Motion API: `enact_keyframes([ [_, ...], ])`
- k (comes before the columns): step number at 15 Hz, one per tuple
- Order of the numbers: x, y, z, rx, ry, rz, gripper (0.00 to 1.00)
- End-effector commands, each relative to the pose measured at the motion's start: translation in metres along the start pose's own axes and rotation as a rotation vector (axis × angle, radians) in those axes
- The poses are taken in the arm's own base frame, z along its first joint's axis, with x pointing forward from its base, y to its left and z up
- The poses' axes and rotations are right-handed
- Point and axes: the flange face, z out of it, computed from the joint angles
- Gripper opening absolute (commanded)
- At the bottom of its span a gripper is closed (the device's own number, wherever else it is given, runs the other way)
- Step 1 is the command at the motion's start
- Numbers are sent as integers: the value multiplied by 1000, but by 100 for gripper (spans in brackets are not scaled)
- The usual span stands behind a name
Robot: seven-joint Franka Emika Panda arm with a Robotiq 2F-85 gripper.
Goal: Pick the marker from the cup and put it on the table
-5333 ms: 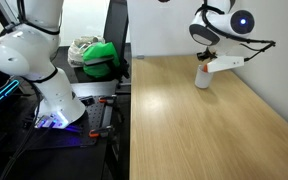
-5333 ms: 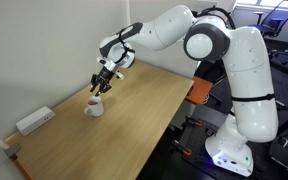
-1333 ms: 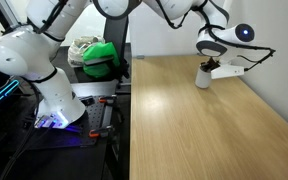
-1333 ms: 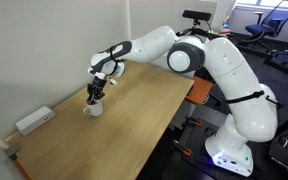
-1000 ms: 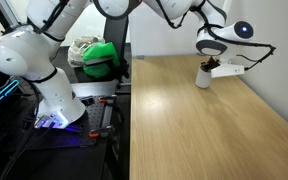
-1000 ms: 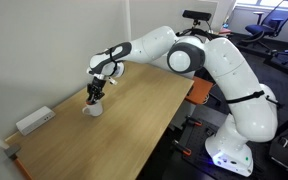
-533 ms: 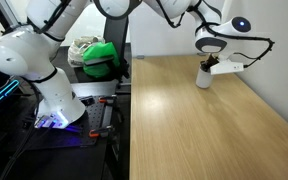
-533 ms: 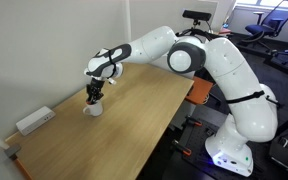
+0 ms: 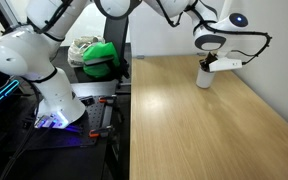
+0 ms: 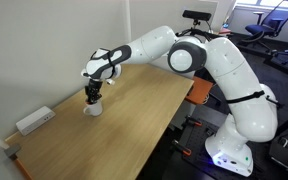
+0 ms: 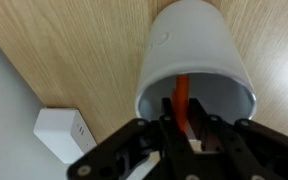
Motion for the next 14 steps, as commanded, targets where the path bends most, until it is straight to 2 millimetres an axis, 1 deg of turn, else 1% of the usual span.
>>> enact_keyframes([
  [1, 8, -2, -10, -20, -13, 11, 0],
  [2, 8, -2, -11, -22, -14, 10, 4],
  [3, 8, -2, -12, -26, -13, 10, 1],
  [4, 9, -2, -14, -29, -12, 10, 3],
  [10, 13, -1, -22, -63, -5, 5, 3],
  [14, 21, -2, -32, -96, 9, -4, 3],
])
